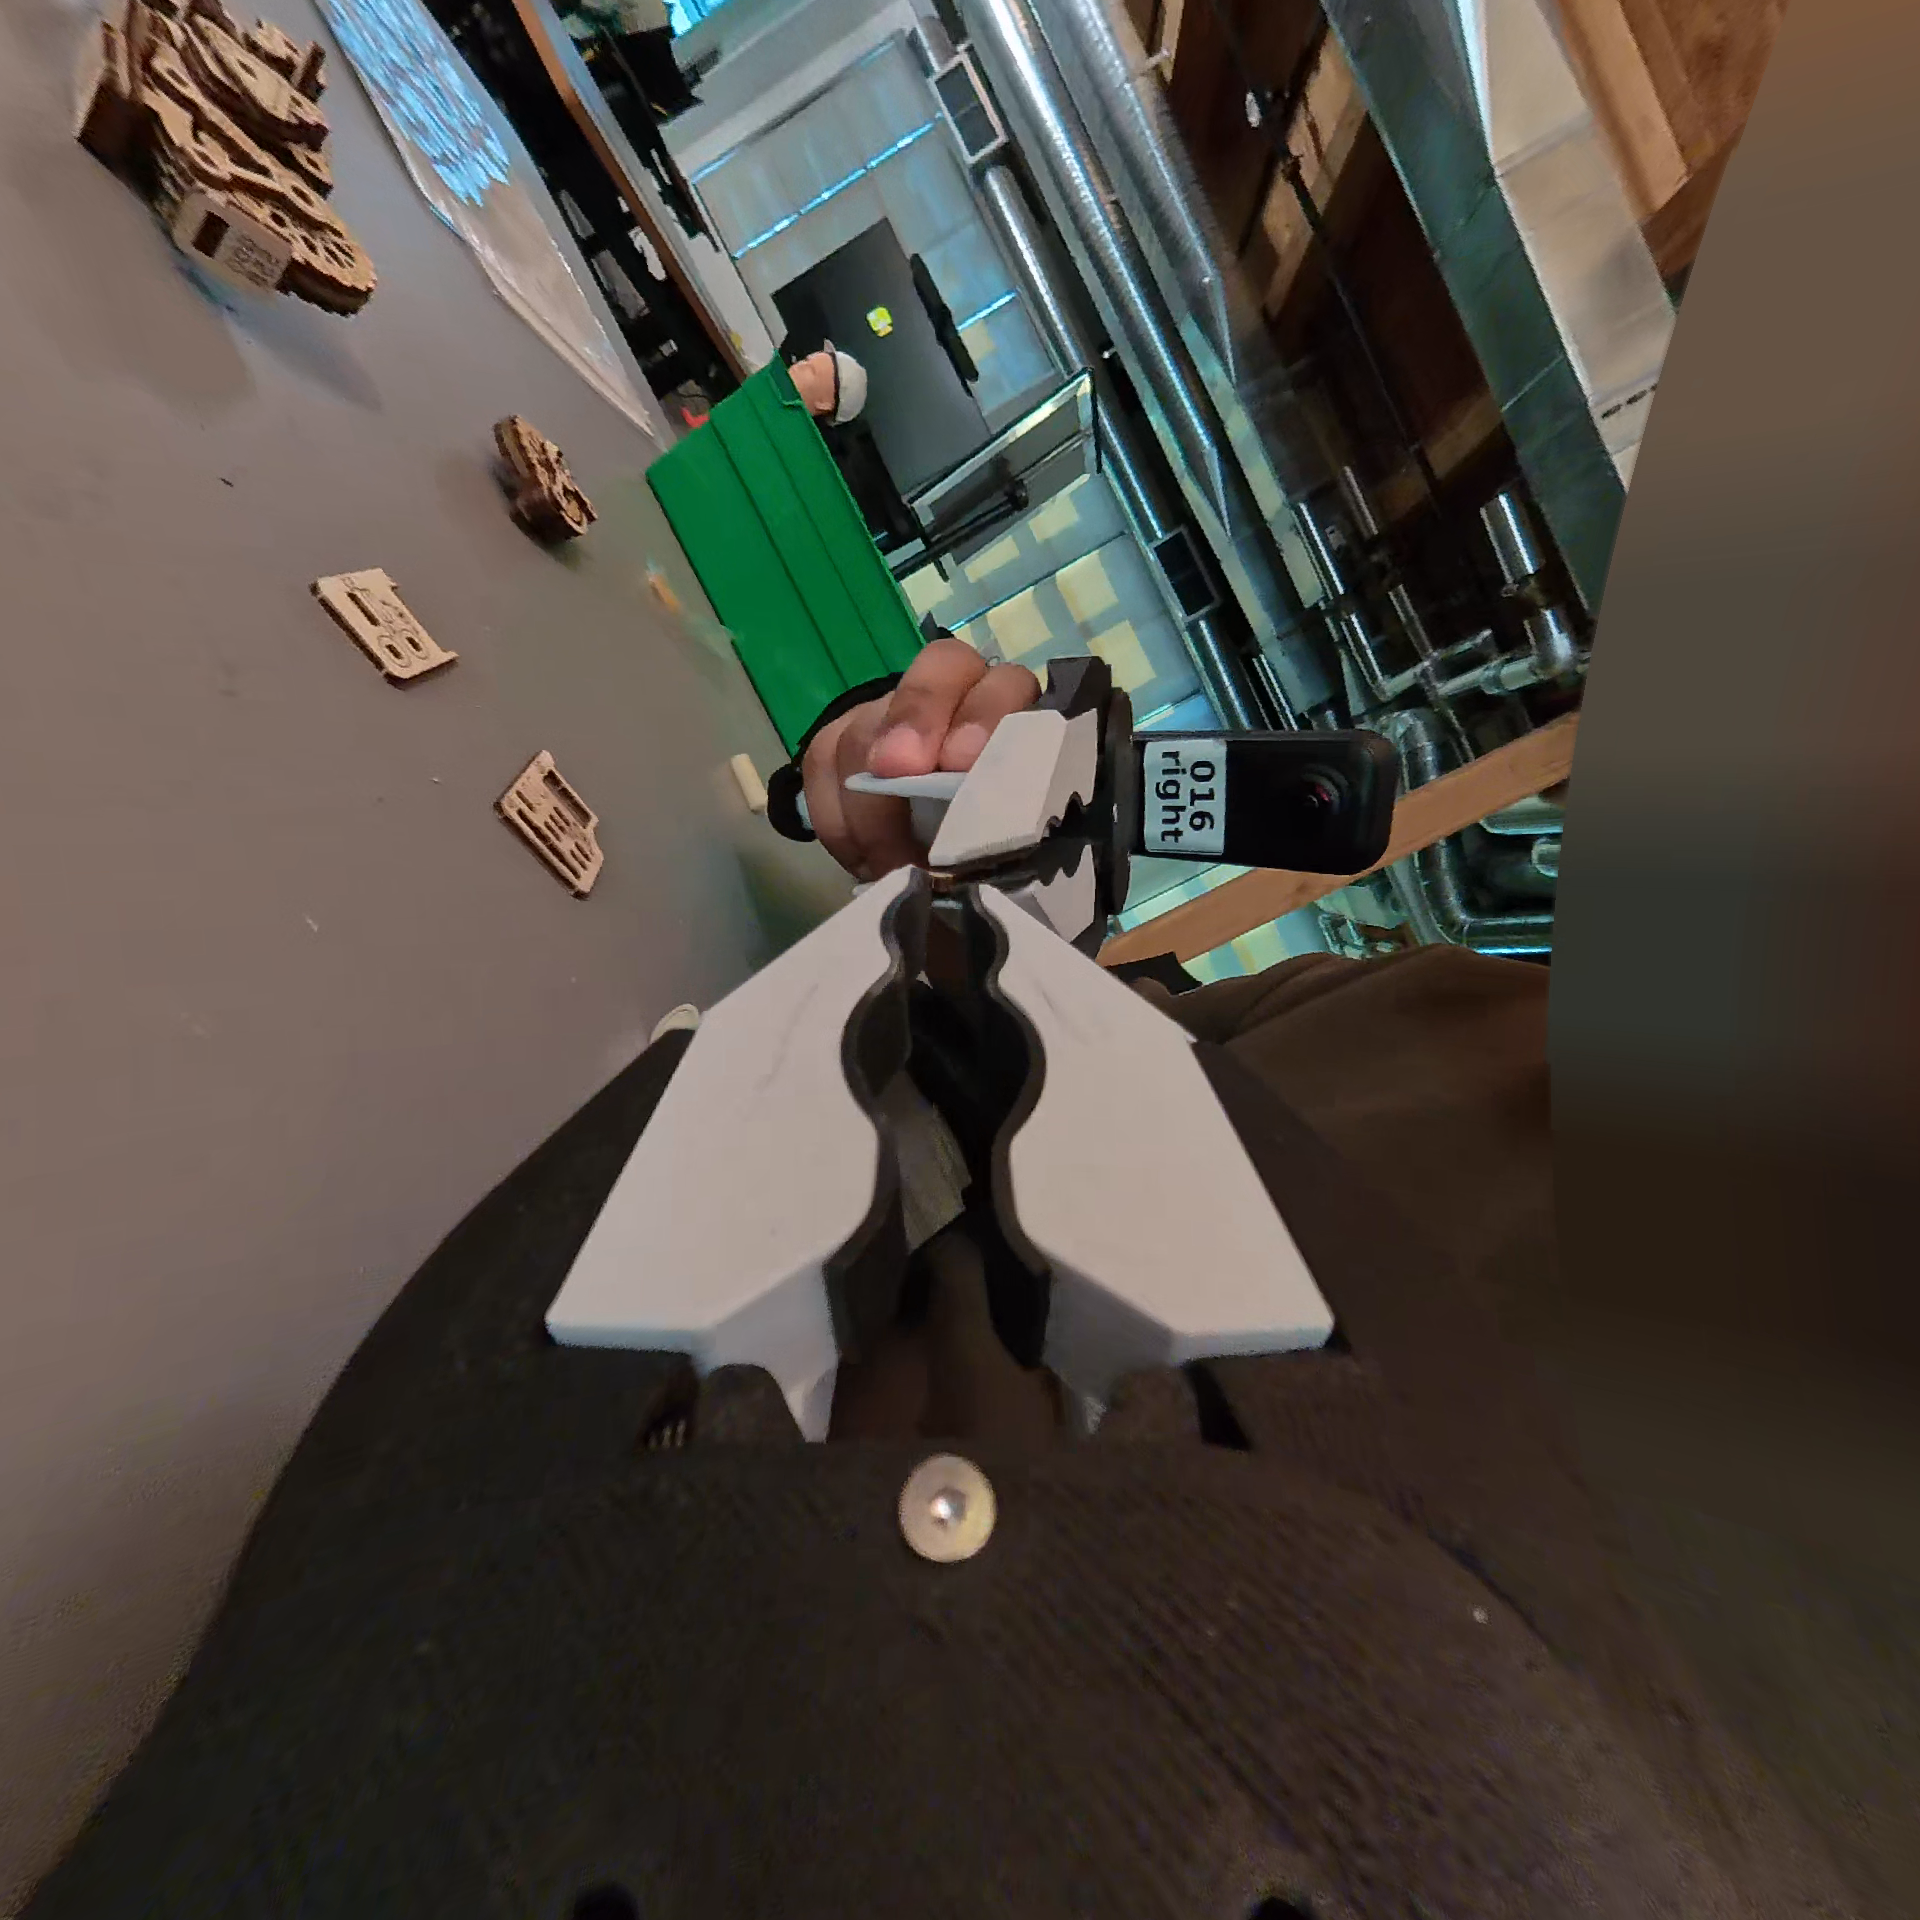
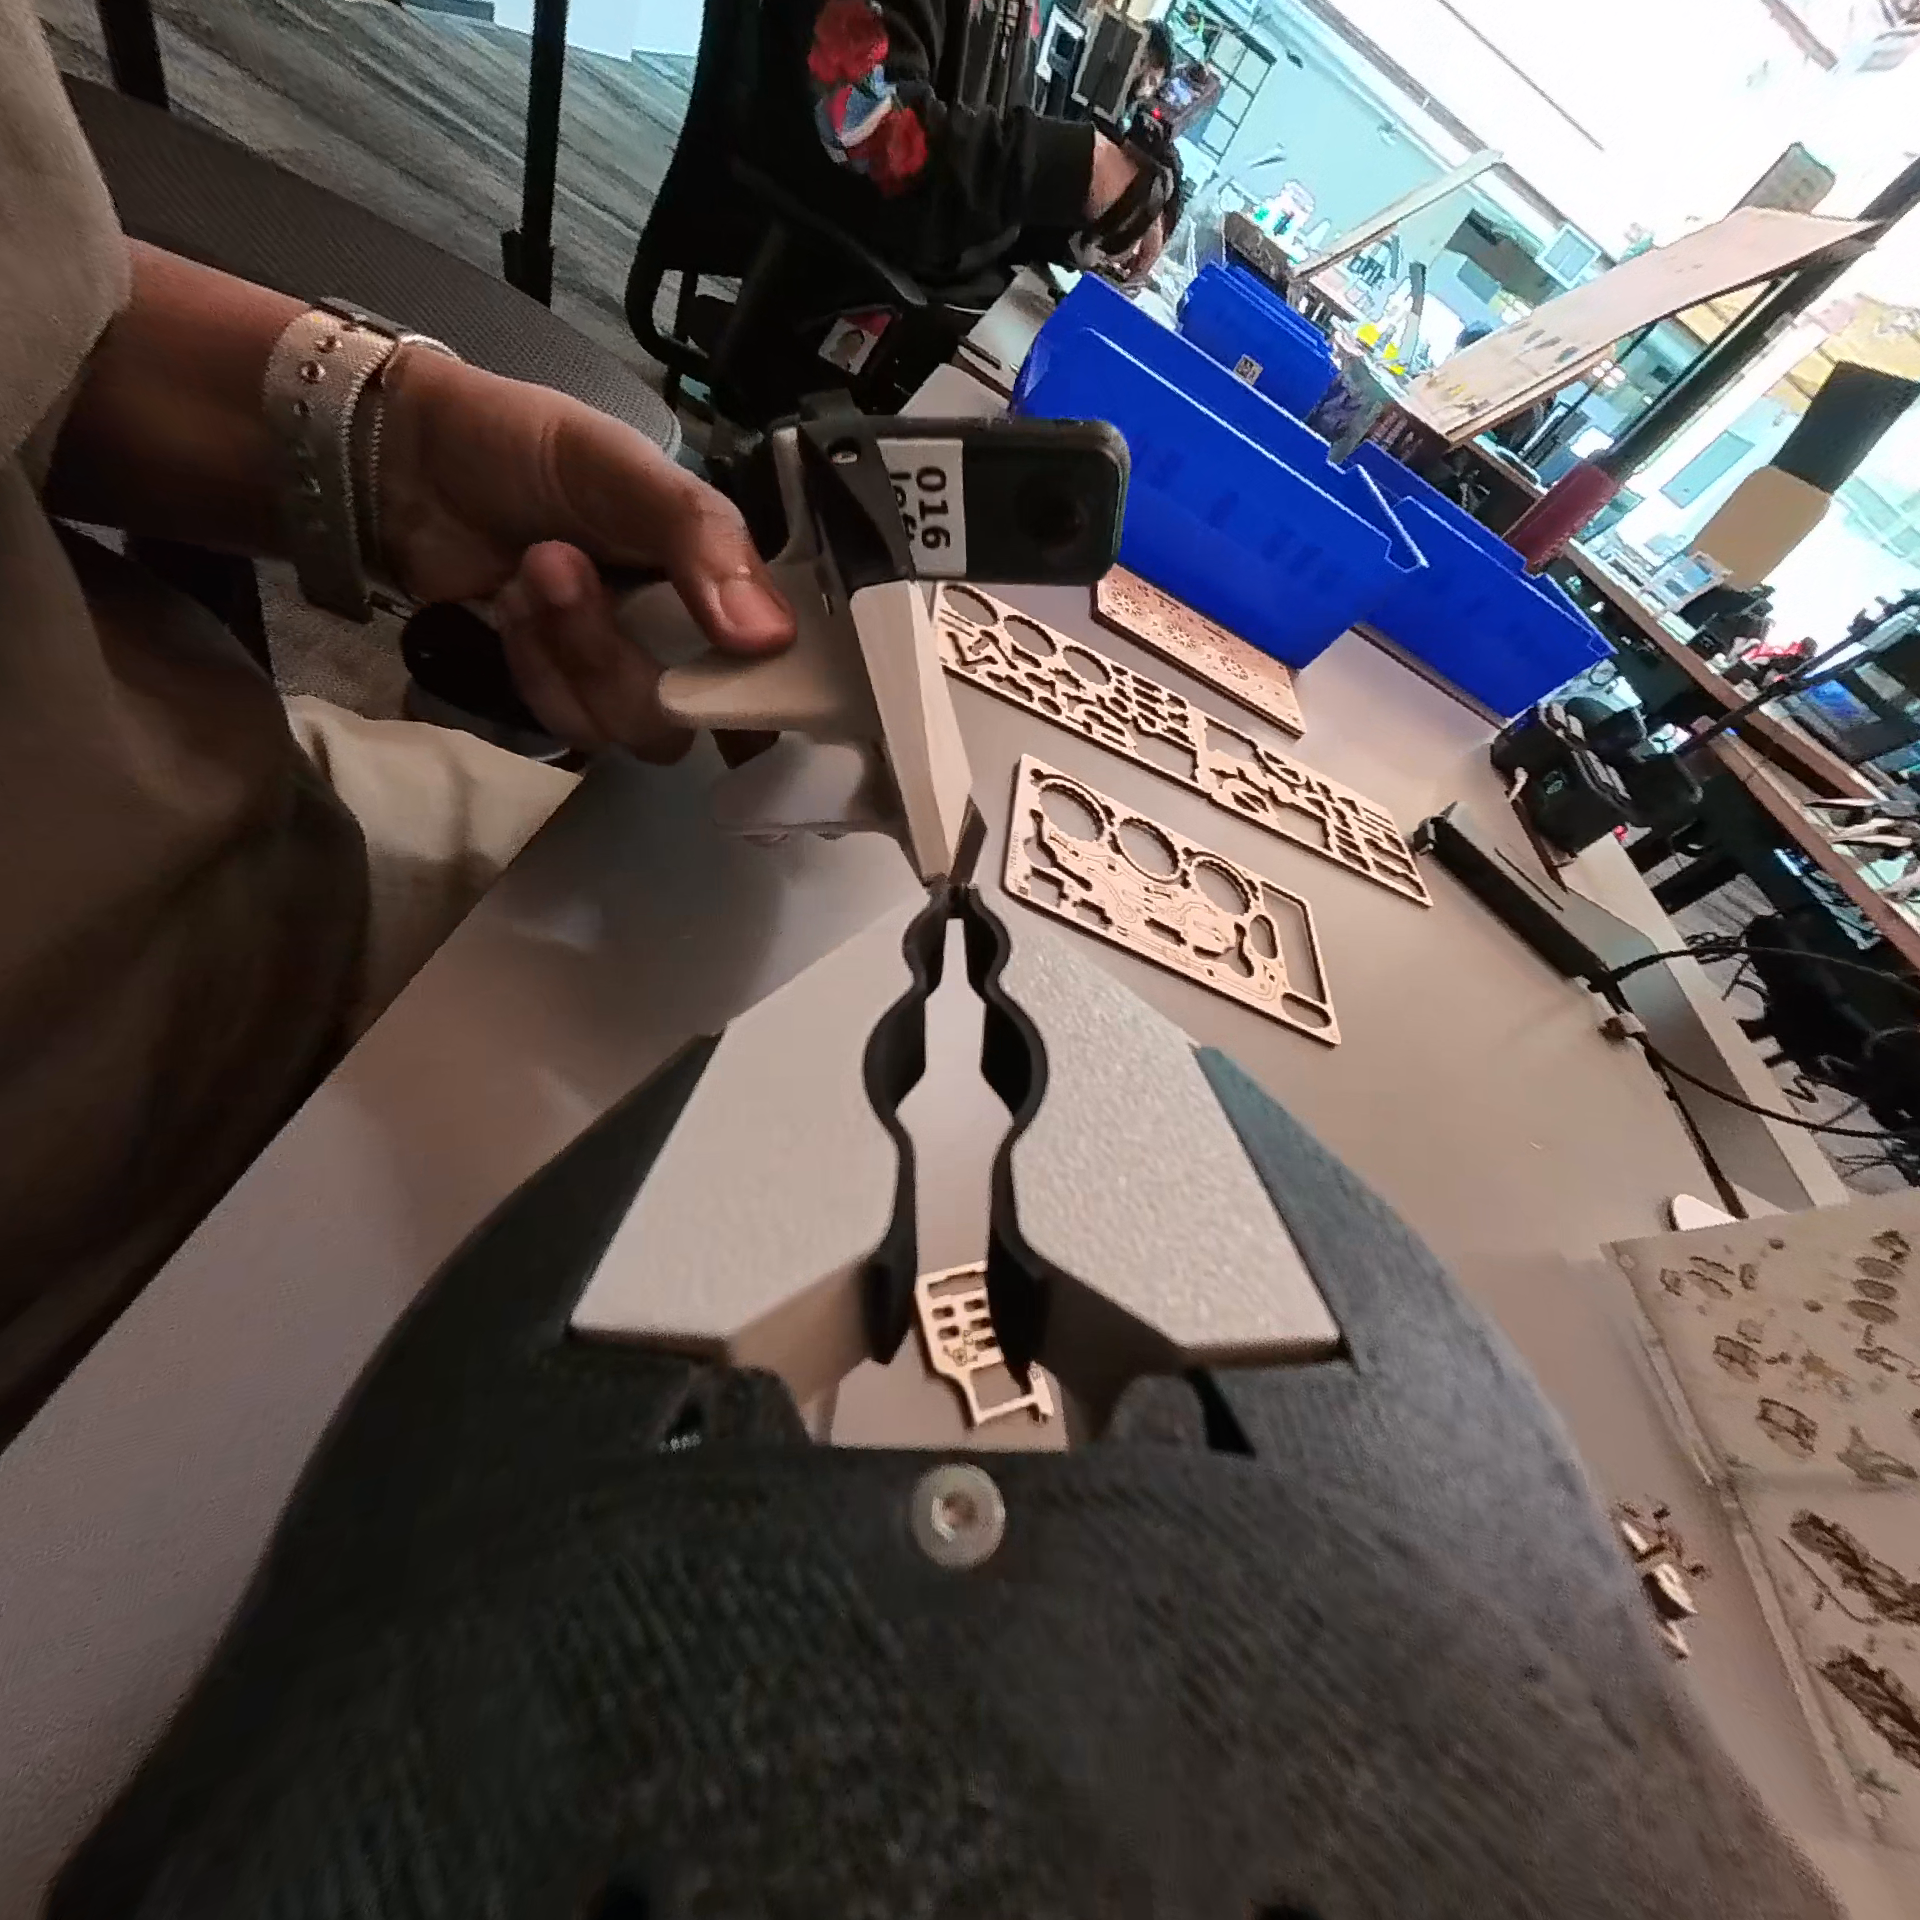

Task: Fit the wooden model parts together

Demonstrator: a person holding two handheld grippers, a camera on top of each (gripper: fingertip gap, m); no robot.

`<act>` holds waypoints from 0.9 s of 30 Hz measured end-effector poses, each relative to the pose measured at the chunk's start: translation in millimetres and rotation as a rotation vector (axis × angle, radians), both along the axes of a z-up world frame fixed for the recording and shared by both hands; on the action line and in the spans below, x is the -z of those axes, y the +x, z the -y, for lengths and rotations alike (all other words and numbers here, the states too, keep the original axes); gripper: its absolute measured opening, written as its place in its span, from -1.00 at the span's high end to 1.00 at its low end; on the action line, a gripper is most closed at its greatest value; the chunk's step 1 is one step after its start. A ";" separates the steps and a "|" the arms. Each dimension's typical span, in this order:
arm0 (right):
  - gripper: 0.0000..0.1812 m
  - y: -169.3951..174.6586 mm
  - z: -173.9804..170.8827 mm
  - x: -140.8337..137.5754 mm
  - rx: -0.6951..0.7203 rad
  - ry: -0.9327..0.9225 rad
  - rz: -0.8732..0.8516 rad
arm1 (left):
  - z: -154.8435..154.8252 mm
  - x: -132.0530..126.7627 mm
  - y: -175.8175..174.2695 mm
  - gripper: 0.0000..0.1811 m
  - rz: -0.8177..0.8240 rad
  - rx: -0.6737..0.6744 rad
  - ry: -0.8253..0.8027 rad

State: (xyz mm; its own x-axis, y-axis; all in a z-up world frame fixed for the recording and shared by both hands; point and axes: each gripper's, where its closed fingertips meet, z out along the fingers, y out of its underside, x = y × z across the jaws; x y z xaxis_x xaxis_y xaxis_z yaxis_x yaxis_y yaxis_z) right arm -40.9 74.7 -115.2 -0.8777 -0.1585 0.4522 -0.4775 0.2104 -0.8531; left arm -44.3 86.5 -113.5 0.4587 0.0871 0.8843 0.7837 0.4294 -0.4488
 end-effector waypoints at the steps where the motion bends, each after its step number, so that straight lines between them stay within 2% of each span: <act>1: 0.99 0.9 -0.7 -0.3 -0.007 0.001 -0.002 | -0.5 -0.4 0.6 0.96 0.003 0.006 0.008; 20: 1.00 7.1 1.9 7.2 -0.017 0.045 -0.019 | 3.7 5.5 3.6 1.00 0.035 0.030 0.032; 24: 1.00 -1.1 1.8 8.4 0.020 0.047 0.004 | 6.6 7.9 0.9 1.00 0.037 0.010 0.011; 27: 1.00 -16.2 1.0 12.3 0.095 0.061 0.006 | 22.1 12.1 -5.5 1.00 0.037 -0.059 -0.042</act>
